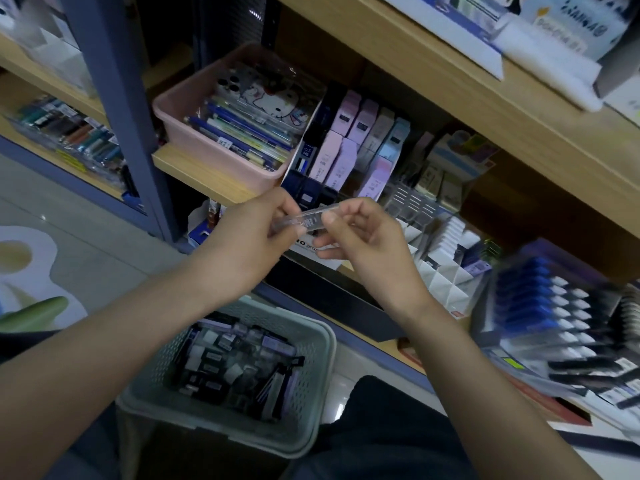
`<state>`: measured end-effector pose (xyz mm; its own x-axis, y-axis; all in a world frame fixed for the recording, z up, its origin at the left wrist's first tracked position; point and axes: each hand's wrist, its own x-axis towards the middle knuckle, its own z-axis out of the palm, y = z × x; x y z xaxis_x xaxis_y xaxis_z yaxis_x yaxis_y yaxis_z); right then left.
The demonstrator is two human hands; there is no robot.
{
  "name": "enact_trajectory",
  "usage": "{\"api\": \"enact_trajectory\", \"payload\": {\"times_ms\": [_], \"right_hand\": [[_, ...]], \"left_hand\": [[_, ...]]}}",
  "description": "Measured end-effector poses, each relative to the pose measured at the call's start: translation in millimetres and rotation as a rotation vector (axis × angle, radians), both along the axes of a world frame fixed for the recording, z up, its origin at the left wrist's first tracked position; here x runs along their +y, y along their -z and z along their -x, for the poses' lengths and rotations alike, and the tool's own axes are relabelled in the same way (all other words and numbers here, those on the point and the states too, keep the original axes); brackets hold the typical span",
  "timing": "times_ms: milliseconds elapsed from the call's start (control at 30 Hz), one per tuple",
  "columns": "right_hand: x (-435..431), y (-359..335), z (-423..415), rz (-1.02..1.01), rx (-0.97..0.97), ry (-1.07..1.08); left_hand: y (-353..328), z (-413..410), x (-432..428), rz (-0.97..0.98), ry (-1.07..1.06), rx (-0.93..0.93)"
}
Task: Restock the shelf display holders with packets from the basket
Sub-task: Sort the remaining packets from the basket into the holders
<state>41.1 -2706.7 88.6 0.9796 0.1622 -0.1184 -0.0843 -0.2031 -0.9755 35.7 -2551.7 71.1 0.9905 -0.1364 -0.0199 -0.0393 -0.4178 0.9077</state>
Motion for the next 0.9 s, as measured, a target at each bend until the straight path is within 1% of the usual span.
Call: {"api": "enact_trajectory", "payload": {"times_ms": [100, 200, 300, 367, 433, 533, 633, 700, 767, 900], "right_hand": [[-14.7, -4.6, 5.1, 0.016, -0.052, 0.051], [-32.4, -9.8, 7.1, 0.012, -0.069, 0.126], [-57.2, -13.9, 5.4, 0.005, -0.121, 0.327], [-79.4, -11.0, 1.2, 0.115, -0.211, 0.483], [-100.5, -2.8, -3.5, 0.305, -0.285, 0.566], [-114.1, 10.0, -11.4, 0.555, -0.377, 0.529], [-110.4, 17.6, -21.9, 0.667, -0.442, 0.446], [-107.8, 22.2, -29.1, 0.695, -0.466, 0.407], [-106.8, 26.7, -35.1, 0.729, -0.440, 0.361], [-104.0, 33.3, -43.1, 0.841, -0.392, 0.251]], "left_hand": [[-1.8, 0.1, -14.9, -0.119, 0.026, -0.174], [-2.2, -1.0, -34.8, -0.135, 0.076, -0.280], [-1.6, 1.3, -57.0, -0.156, 0.146, -0.335], [4.0, 3.2, -69.9, -0.200, 0.204, -0.331], [13.9, 3.6, -81.0, -0.282, 0.289, -0.369], [30.8, 2.3, -95.5, -0.483, 0.418, -0.412], [42.4, 0.1, -102.7, -0.579, 0.449, -0.445], [46.4, -0.3, -103.2, -0.608, 0.439, -0.497], [51.4, -1.0, -103.1, -0.597, 0.400, -0.563], [54.0, -1.1, -105.0, -0.584, 0.383, -0.580]]}}
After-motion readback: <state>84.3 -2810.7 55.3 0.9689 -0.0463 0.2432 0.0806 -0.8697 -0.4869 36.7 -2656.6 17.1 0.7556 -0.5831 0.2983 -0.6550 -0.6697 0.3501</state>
